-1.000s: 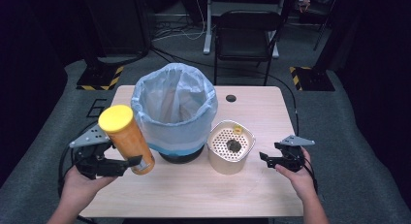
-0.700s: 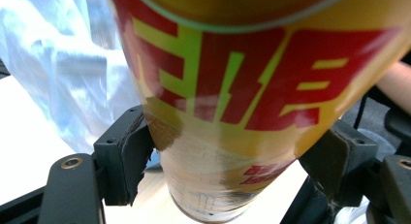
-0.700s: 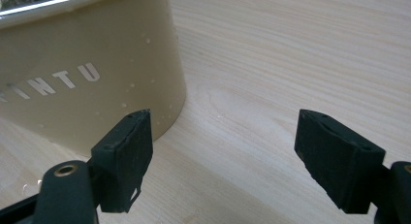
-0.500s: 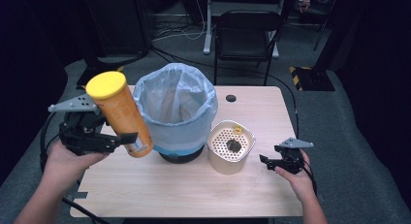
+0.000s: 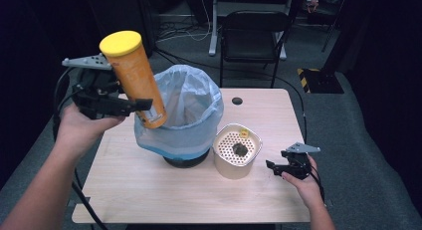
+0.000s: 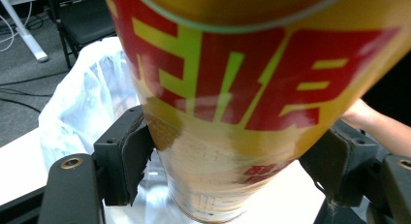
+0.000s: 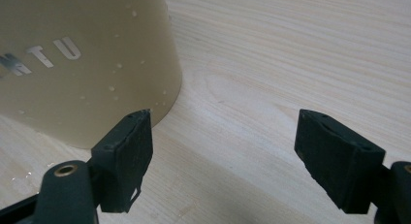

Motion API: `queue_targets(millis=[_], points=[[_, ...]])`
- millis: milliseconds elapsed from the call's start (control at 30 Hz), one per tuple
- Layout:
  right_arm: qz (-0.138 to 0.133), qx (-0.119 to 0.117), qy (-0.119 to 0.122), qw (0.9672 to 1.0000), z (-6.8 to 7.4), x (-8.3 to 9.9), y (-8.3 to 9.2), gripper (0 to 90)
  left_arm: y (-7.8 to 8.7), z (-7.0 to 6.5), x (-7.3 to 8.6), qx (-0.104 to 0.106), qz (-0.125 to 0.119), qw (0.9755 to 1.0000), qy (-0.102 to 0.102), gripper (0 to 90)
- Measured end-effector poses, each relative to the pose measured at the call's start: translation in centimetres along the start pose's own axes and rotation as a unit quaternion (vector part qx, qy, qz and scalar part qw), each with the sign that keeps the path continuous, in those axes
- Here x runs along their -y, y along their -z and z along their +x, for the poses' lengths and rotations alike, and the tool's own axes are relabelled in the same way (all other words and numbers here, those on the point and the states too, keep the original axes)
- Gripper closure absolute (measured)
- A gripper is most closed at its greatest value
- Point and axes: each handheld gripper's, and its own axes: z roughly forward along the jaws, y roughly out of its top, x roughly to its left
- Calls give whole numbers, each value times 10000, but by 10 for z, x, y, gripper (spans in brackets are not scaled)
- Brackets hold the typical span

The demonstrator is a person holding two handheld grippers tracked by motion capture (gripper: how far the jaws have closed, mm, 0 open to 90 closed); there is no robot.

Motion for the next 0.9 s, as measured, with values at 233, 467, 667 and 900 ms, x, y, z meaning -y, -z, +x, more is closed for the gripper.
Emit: queue_targets(millis=[233, 467, 667, 900], points=[[33, 14, -34, 10000, 0, 2, -2, 212, -29, 9, -12, -62, 7, 10000, 67, 242], [82, 25, 47, 10000, 1, 2, -3, 212, -72, 14, -12, -241, 99, 9997, -4, 242], [85, 7, 60, 9999, 0, 3, -4, 212, -98, 19, -6, -206, 269, 9994, 35, 241], [43, 29, 45, 10000, 0, 2, -4, 213, -124, 25, 1, -207, 481, 9986, 69, 241]])
